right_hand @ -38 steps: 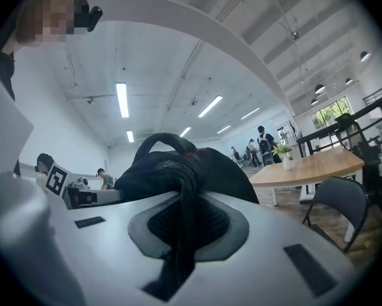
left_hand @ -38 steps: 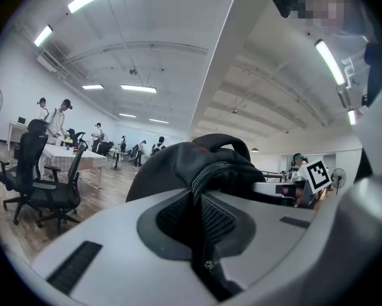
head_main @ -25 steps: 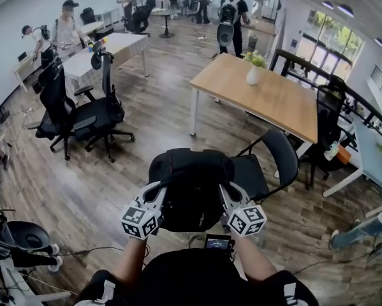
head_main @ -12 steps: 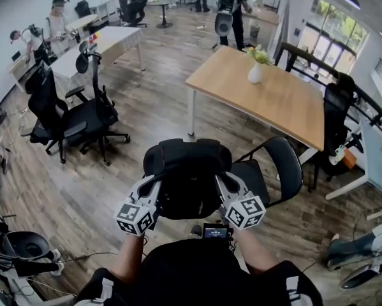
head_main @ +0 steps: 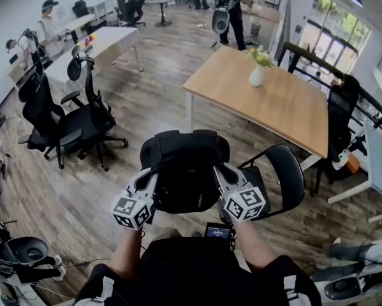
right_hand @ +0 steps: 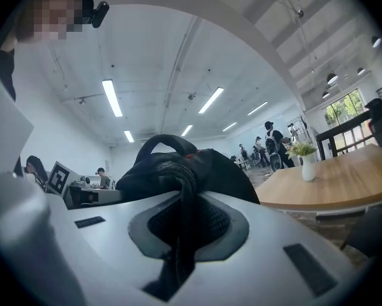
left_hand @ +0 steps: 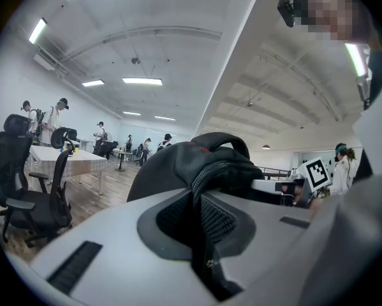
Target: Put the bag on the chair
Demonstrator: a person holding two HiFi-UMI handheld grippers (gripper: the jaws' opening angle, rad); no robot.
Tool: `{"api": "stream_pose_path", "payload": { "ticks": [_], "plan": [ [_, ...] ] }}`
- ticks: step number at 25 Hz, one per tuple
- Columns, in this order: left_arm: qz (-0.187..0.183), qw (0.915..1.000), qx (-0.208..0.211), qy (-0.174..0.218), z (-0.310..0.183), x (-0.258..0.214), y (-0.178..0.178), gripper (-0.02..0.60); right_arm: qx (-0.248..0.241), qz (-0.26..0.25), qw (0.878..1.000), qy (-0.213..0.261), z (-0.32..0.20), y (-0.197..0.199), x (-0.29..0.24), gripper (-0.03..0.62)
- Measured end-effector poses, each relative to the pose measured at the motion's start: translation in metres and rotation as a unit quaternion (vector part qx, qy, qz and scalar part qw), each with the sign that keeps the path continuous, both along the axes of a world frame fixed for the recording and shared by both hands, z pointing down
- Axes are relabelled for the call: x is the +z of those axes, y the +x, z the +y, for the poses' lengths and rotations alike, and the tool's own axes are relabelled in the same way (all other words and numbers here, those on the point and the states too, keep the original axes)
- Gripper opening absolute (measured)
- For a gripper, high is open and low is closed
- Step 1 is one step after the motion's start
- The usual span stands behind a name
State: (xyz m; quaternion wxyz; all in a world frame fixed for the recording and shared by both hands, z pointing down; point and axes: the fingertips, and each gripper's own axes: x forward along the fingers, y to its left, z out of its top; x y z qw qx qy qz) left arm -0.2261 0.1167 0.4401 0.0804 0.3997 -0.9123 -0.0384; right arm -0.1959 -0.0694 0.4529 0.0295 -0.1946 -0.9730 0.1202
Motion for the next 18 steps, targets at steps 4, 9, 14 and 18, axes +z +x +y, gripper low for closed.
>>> {"api": "stream_pose_path", "payload": {
  "ticks": [4, 9, 14, 18],
  "plan": [
    [-0.001, 0.9999, 0.012, -0.001, -0.006, -0.001, -0.03, 0.018, 0.01, 0.003, 1.0, -0.005, -0.005, -0.024, 0.001, 0.034],
    [0.003, 0.9991, 0.041, -0.003, -0.017, 0.005, -0.065, 0.018, 0.031, 0.015, 0.999, -0.014, -0.013, -0.048, 0.012, 0.034],
    [0.007, 0.9944, 0.105, -0.008, -0.042, 0.015, -0.105, 0.018, 0.084, 0.02, 0.996, -0.018, -0.031, -0.069, 0.023, 0.034],
    [0.006, 0.9861, 0.166, -0.014, -0.071, 0.019, -0.14, 0.018, 0.137, 0.02, 0.99, -0.007, -0.049, -0.081, 0.026, 0.034]
  ]
}}
